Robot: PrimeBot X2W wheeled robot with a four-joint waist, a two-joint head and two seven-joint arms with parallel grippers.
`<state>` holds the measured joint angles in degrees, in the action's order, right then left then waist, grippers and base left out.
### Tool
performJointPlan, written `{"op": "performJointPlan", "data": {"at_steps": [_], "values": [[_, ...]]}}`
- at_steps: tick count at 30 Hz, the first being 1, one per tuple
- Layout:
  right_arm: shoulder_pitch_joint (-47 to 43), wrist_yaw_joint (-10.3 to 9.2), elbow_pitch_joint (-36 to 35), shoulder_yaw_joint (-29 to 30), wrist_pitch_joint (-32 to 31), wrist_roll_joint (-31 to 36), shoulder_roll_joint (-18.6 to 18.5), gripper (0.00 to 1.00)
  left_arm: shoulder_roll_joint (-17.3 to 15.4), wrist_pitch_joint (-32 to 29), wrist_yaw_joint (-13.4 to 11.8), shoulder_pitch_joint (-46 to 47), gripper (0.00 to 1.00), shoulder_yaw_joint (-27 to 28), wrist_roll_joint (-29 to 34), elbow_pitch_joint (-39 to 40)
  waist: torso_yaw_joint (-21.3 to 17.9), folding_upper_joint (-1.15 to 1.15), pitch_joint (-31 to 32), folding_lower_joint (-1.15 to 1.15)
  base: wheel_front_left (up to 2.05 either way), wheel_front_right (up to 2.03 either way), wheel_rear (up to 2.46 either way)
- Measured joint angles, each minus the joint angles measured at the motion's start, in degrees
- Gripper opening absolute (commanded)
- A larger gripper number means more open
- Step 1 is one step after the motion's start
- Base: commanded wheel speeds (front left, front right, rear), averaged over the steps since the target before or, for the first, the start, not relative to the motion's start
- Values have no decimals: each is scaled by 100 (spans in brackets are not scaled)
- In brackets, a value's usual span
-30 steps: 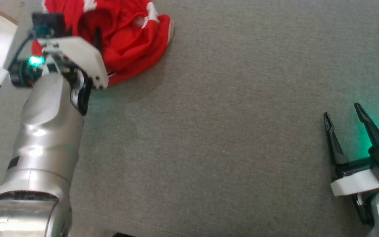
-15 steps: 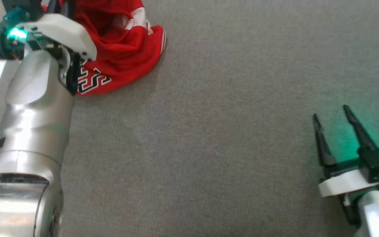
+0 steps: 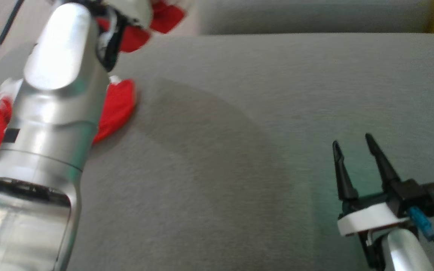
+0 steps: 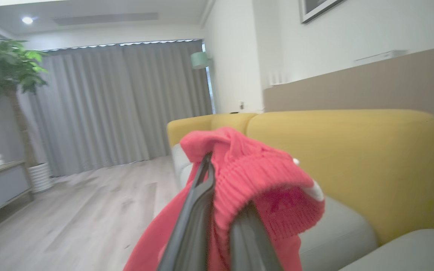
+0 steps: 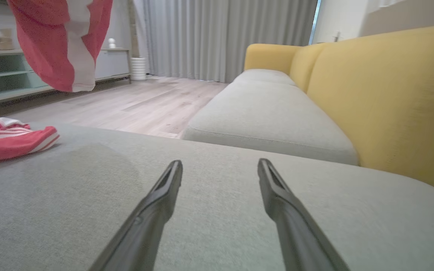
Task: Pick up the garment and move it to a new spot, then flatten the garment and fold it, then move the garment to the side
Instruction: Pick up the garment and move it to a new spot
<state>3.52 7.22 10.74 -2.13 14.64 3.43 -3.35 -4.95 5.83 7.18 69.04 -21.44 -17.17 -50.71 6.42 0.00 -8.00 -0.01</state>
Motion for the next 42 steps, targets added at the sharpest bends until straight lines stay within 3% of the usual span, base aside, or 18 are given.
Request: {"op": "performJointPlan", "data": {"at_steps": [4,11,16,20,21,22,23,24,25,30,34,37,42], "values": [[-199,0,-9,-169,0,-315,25,100,25,-188,41,-7,0,-461,-691,638,-505,0,271,0,0,0,0],[-242,0,-78,-327,0,-609,51,100,269,-453,41,-300,0,-666,-1962,1090,-1433,0,534,0,0,0,0],[-242,0,-80,-405,0,-725,52,100,397,-353,16,-1383,0,-695,-3045,759,-1917,0,505,0,0,0,0],[-231,0,-88,-481,-1,-748,54,100,382,372,-242,-2717,0,-1284,-3595,417,-2092,0,280,1,0,0,0],[-213,0,-90,-485,-1,-747,54,100,372,576,-299,-2955,0,-1426,-3559,253,-2104,0,201,2,0,0,0],[-183,0,-90,-483,-1,-747,54,100,361,716,-364,-3148,10,-1464,-3529,109,-2111,0,129,2,0,0,0],[-158,0,-96,-477,-1,-746,55,100,348,794,-448,-3290,10,-1466,-3527,2,-2115,0,67,3,0,0,0],[-149,0,-101,-458,-1,-744,56,100,335,825,-535,-3366,46,-1467,-3493,-78,-2111,0,22,2,0,0,0],[-154,0,-99,-427,-1,-734,58,100,325,838,-638,-3407,100,-1397,-3356,-64,-2090,0,-2,3,0,0,0],[-222,0,-74,-210,-1,-668,59,100,309,846,-1034,-3622,100,-833,-2116,814,-1856,0,85,2,0,0,0],[-476,0,-69,-81,-1,-626,67,100,298,855,-1328,-4713,100,-333,-1206,1714,-1622,0,362,1,0,0,0],[-748,0,-66,8,-1,-591,69,100,283,856,-1381,-5629,100,-40,-706,2312,-1375,0,549,0,0,0,0],[-913,0,-60,138,-1,-588,75,100,254,861,-1373,-6509,100,301,-486,2816,-945,0,836,0,0,0,0]]}}
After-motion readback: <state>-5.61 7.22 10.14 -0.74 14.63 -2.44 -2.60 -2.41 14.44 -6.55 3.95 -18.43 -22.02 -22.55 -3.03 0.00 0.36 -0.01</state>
